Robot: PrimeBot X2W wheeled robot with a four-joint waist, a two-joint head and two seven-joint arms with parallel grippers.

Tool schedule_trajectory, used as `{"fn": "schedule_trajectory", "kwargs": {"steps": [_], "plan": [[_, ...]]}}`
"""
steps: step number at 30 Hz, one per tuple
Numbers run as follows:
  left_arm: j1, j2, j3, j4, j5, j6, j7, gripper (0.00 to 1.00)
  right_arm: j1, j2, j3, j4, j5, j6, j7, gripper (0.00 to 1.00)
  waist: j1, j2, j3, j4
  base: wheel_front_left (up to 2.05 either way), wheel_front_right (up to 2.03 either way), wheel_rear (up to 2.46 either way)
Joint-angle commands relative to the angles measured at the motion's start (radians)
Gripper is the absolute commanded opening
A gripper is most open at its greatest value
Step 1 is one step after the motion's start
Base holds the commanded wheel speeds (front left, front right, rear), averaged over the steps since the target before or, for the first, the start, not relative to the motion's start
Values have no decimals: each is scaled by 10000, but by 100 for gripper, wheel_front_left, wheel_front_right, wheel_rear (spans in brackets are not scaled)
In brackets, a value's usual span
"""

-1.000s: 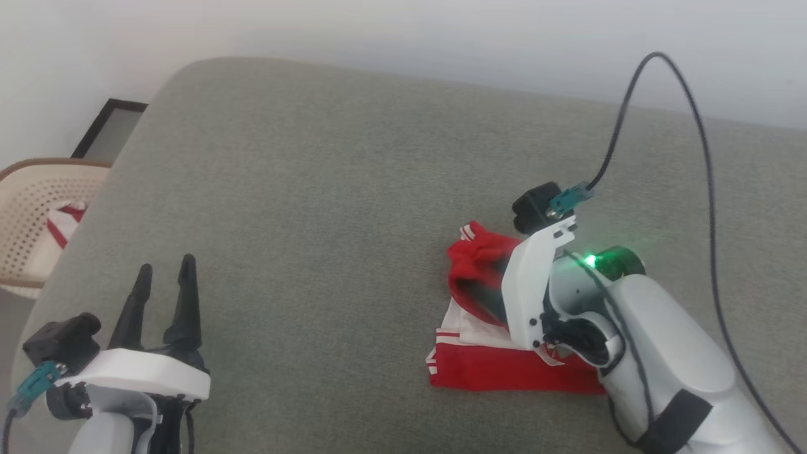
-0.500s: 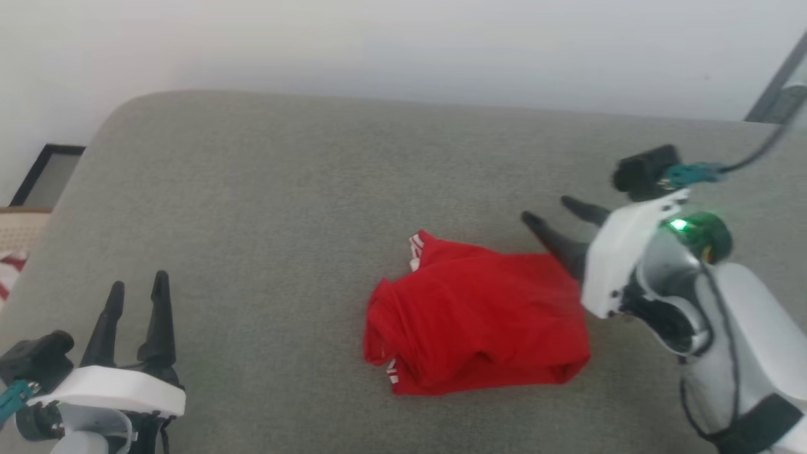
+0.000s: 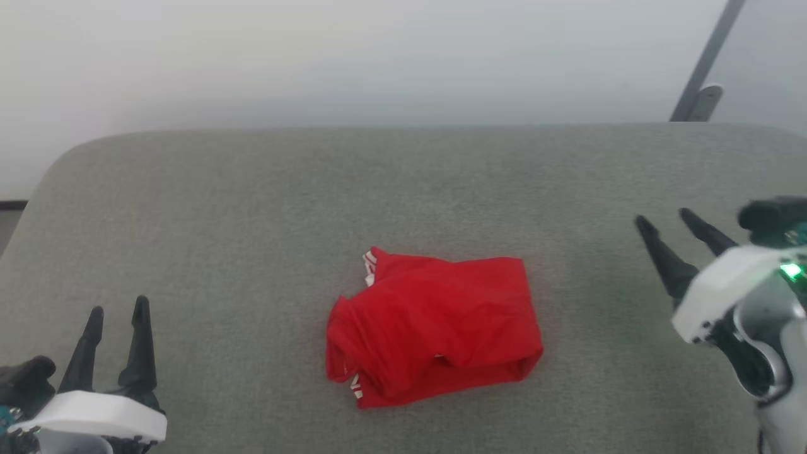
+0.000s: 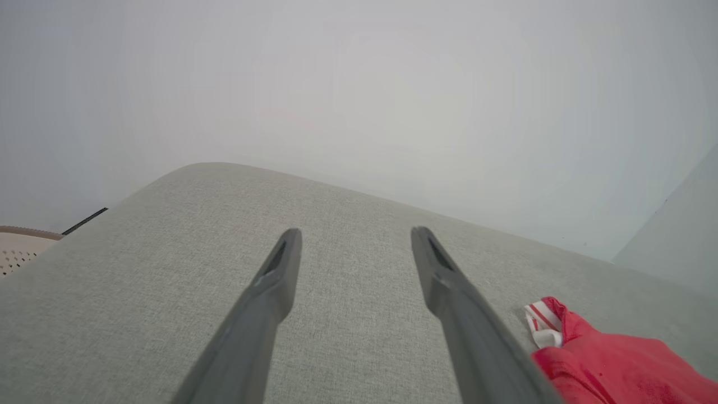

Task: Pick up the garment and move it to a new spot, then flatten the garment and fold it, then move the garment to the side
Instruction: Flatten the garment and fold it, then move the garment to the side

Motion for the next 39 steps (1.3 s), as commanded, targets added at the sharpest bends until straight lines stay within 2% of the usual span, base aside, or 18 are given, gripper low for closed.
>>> {"fn": "schedule_trajectory", "kwargs": {"steps": [1, 9, 17, 26, 39], "plan": [[180, 36, 73, -51, 82, -28, -45, 100, 206, -72, -117, 91, -139, 4, -370, 100, 0, 0, -116, -159, 0, 0, 0], [539, 147, 205, -196, 146, -28, -45, 100, 931, -193, -676, 797, -551, 4, -2298, 100, 0, 0, -271, -440, 0, 0, 0], [755, 66, 385, -279, 268, -22, -45, 100, 1385, 18, -701, 1510, -784, 4, -3451, 100, 0, 0, -318, -473, 0, 0, 0], [832, 52, 385, -271, 272, -22, -45, 100, 1597, 179, -618, 1969, -862, 4, -4008, 100, 0, 0, -336, -415, 0, 0, 0], [768, 148, 220, -213, 170, -22, -45, 100, 1597, 291, -550, 2201, -798, 4, -4130, 100, 0, 0, -324, -370, 0, 0, 0]]}}
